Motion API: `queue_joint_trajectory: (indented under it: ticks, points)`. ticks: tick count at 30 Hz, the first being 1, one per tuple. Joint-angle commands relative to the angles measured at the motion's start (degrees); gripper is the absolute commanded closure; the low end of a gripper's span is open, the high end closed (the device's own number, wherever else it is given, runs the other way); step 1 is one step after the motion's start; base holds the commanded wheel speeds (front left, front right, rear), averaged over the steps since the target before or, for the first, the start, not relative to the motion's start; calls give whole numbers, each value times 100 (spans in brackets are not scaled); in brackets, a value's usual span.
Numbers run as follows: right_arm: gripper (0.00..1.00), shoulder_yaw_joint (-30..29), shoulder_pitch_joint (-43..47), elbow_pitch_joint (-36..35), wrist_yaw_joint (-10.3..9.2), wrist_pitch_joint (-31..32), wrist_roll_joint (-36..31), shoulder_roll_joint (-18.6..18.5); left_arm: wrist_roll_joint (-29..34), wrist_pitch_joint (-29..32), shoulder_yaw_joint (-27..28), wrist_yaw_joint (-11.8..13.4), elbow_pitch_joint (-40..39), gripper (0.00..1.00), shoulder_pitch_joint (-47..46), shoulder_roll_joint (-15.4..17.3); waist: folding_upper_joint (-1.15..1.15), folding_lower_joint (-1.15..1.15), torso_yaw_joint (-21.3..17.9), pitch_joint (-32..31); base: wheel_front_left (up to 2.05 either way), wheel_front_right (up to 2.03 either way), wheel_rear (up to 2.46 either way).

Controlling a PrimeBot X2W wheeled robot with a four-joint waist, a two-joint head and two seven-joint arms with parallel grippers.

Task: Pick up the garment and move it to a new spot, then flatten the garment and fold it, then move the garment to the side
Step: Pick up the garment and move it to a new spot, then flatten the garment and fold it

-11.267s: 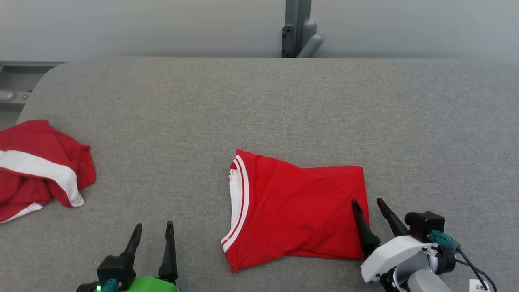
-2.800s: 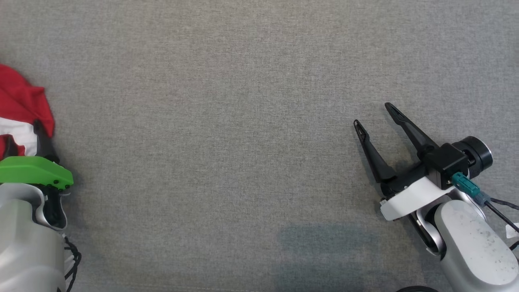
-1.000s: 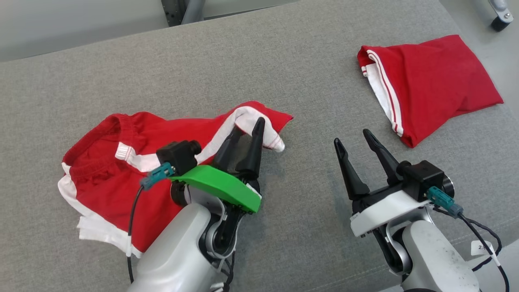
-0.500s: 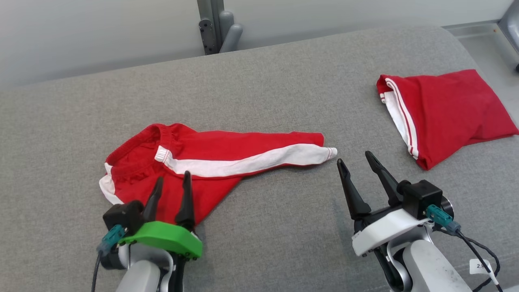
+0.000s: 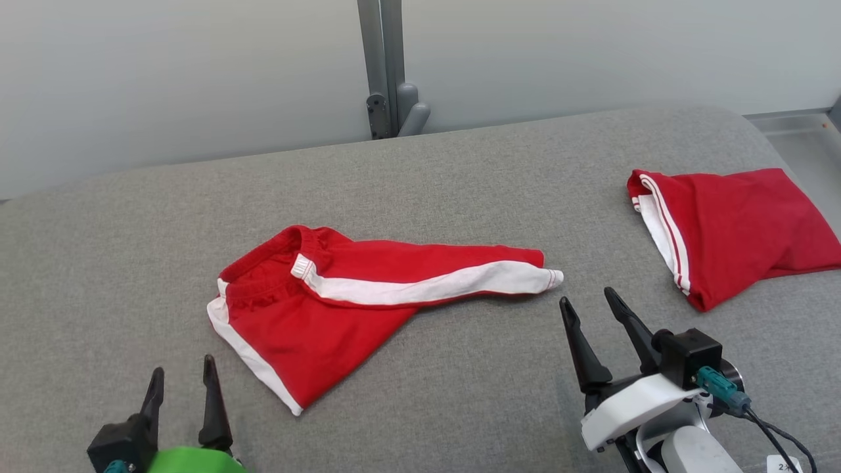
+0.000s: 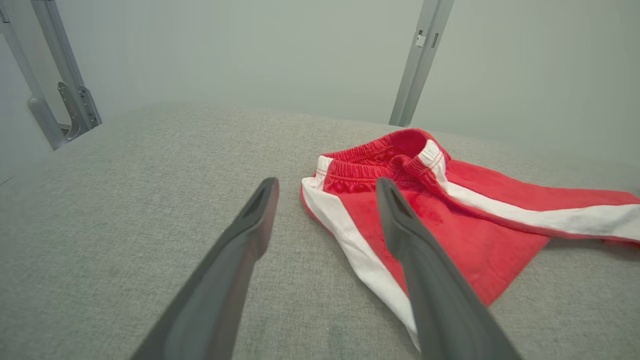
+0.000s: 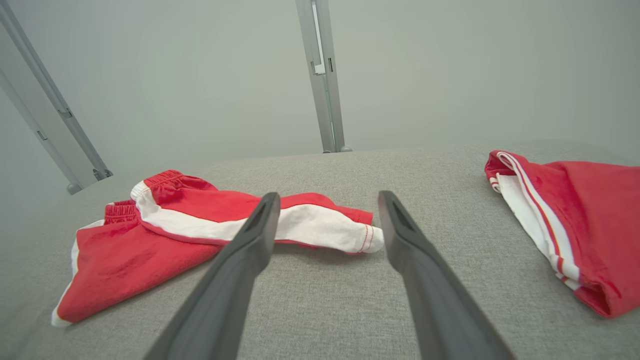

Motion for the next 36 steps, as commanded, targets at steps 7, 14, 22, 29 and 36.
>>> queue_joint_trajectory:
  ticks: [7,14,22,29,36]
  points:
    - [0,-191,284,49,-7,-14,-42,57,329,1,283,85,-357,0,550,20,0,0,-19,-224,0,0,0]
    - [0,-279,371,47,-7,-14,-73,75,347,1,211,164,-473,0,681,20,0,0,-28,-268,0,0,0]
    - [0,-309,404,19,-7,-14,-93,88,281,1,129,158,-521,0,585,20,0,0,2,-278,0,0,0]
    - [0,-325,430,41,-7,-14,-62,96,289,1,83,193,-543,0,580,20,0,0,36,-263,0,0,0]
    - [0,-332,406,38,-7,-14,-64,100,301,1,13,194,-539,0,555,20,0,0,43,-223,0,0,0]
